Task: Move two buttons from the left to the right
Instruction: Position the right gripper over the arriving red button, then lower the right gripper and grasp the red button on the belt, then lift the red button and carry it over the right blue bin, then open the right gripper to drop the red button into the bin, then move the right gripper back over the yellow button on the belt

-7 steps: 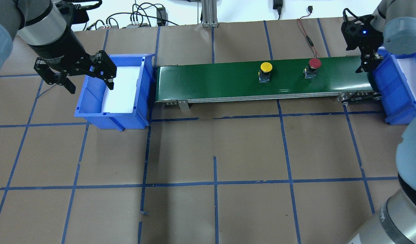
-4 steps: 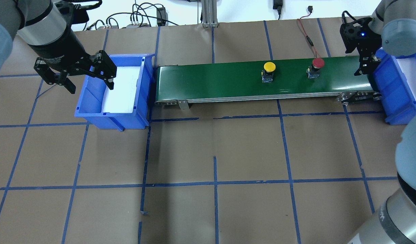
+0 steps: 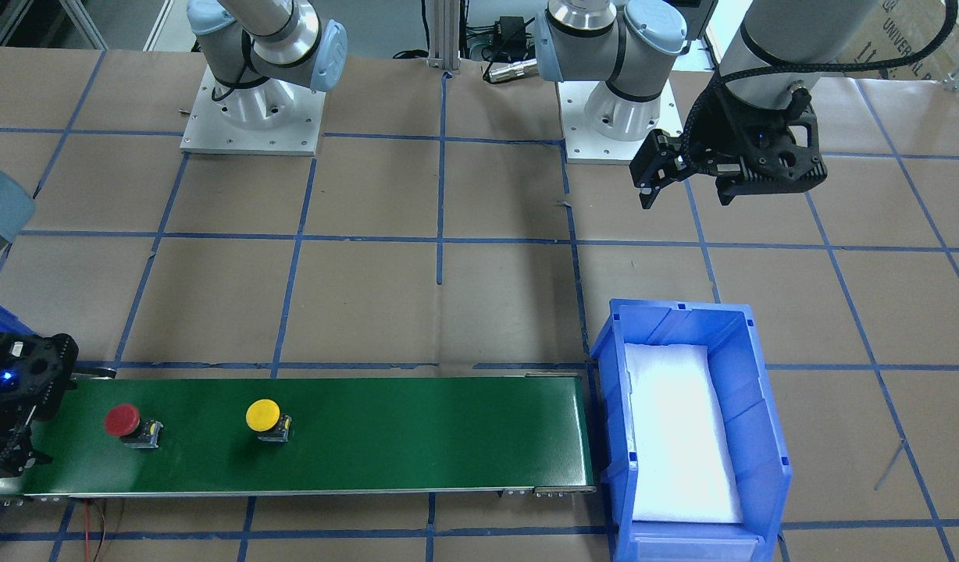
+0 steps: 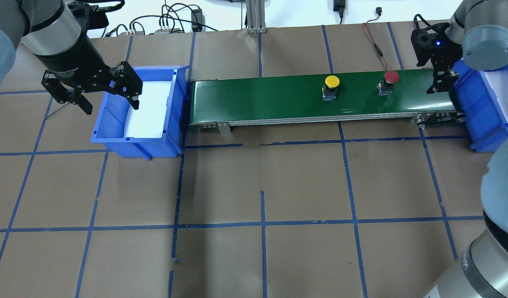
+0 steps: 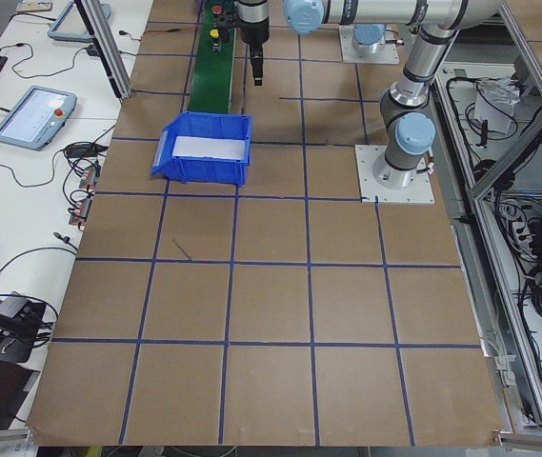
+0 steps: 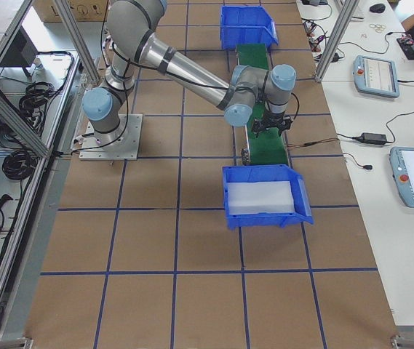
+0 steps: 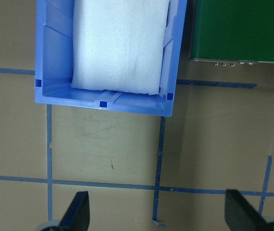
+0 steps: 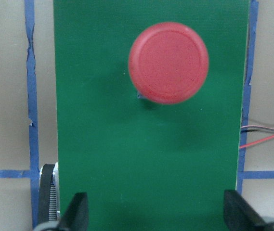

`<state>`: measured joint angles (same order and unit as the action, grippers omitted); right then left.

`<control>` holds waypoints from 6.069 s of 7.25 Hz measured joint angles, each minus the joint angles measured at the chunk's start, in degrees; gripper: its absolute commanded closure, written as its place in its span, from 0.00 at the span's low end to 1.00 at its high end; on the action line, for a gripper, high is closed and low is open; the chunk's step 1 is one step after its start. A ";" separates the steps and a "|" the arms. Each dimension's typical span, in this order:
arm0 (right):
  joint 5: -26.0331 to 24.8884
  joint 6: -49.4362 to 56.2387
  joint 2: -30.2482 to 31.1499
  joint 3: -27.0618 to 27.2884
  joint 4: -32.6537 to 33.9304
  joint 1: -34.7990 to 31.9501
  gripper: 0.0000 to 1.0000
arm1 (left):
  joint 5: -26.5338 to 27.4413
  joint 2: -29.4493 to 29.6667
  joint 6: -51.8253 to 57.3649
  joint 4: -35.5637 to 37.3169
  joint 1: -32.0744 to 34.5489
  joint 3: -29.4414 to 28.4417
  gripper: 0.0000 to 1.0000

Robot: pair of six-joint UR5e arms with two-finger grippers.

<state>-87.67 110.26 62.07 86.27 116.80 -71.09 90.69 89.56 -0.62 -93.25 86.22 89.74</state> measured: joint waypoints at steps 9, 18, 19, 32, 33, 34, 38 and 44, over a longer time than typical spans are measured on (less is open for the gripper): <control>0.50 2.23 -1.09 0.59 0.62 -1.94 0.00 | 0.01 0.00 0.00 0.00 0.00 0.00 0.00; -0.89 2.66 -1.93 -0.49 0.61 -1.86 0.95 | 0.01 0.00 0.09 0.00 0.00 0.00 0.00; -1.38 2.55 -1.46 -1.19 0.44 -1.86 0.95 | 0.01 0.00 0.09 0.00 0.00 0.00 0.00; -1.40 22.83 -11.05 -10.25 3.54 19.48 0.21 | 0.08 0.00 0.97 0.00 0.00 0.00 0.00; -1.25 22.77 -11.20 -9.98 3.65 19.54 0.00 | 0.09 0.00 0.97 0.00 0.00 0.00 0.00; -1.12 22.58 -11.21 -9.99 3.68 19.57 0.00 | 0.10 0.00 0.97 0.00 0.00 0.00 0.00; -0.78 19.92 -6.31 -10.16 -0.33 18.20 0.00 | 0.10 -0.06 1.00 0.00 0.00 0.00 0.00; -4.44 6.38 -0.37 -9.46 -6.46 1.03 0.00 | 0.10 -0.07 0.99 0.04 -0.09 0.00 0.00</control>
<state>-92.11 116.64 61.70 76.82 110.34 -70.06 90.79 89.49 0.38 -93.22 86.13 89.74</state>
